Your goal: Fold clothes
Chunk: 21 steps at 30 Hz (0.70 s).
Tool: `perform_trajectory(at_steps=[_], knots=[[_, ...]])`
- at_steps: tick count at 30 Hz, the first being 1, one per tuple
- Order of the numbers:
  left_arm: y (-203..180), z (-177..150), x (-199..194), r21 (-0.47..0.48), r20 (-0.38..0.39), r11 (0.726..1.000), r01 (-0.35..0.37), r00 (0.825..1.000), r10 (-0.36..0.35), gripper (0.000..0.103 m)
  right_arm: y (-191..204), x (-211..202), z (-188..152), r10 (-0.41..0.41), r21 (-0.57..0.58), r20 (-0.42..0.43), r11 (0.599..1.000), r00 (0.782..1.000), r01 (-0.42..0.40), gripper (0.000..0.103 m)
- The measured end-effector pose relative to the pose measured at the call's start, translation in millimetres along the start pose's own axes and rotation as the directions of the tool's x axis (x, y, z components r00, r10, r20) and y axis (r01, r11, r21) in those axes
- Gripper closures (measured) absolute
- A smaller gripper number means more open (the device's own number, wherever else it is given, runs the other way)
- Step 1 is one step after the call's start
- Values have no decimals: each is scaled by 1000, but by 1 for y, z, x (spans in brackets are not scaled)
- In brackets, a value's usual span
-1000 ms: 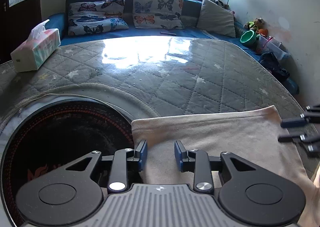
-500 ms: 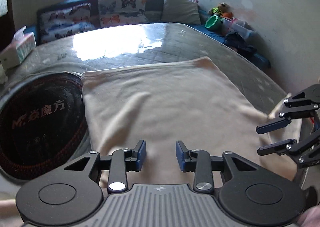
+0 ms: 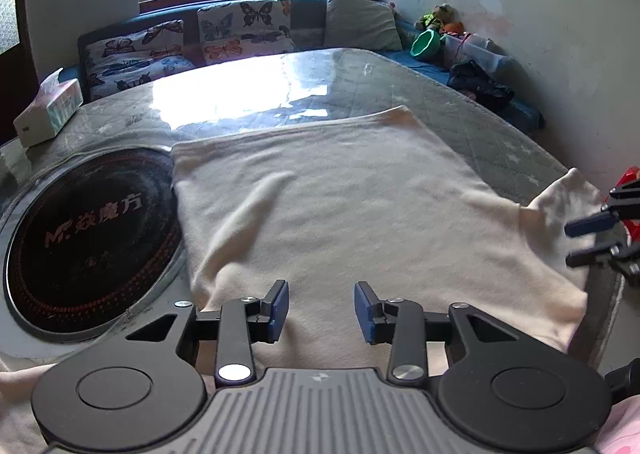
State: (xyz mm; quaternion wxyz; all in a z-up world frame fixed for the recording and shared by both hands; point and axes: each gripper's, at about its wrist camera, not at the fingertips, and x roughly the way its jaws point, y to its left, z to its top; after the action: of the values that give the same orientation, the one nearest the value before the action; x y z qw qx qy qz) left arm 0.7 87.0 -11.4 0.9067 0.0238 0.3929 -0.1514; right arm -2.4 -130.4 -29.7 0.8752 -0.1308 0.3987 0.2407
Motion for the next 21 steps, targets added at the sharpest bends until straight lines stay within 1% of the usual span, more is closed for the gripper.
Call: perform_trajectory(at_steps=[2, 5, 8, 12, 13, 16, 21], knots=[[-9, 2, -1, 9, 6, 1000, 24, 1000, -24, 59, -17, -5, -7, -63, 52, 1, 997, 998, 63, 69], [-25, 4, -2, 26, 13, 998, 64, 998, -64, 55, -43, -12, -17, -156, 132, -5, 979, 988, 155, 69], [-41, 6, -2, 42, 16, 994, 102, 995, -103, 50, -69, -17, -30, -241, 198, -16, 950, 970, 239, 69], [-60, 8, -1, 60, 21, 988, 143, 989, -145, 48, -102, -22, -45, -345, 277, -37, 898, 938, 341, 67], [-64, 8, -1, 65, 21, 986, 154, 988, -156, 48, -109, -23, -48, -358, 296, -42, 887, 933, 354, 67], [-76, 8, 1, 82, 14, 981, 176, 984, -178, 47, -124, -24, -58, -370, 339, -56, 867, 927, 366, 67], [-90, 9, 5, 112, 0, 974, 199, 980, -201, 46, -136, -24, -69, -345, 398, -60, 852, 937, 340, 67]])
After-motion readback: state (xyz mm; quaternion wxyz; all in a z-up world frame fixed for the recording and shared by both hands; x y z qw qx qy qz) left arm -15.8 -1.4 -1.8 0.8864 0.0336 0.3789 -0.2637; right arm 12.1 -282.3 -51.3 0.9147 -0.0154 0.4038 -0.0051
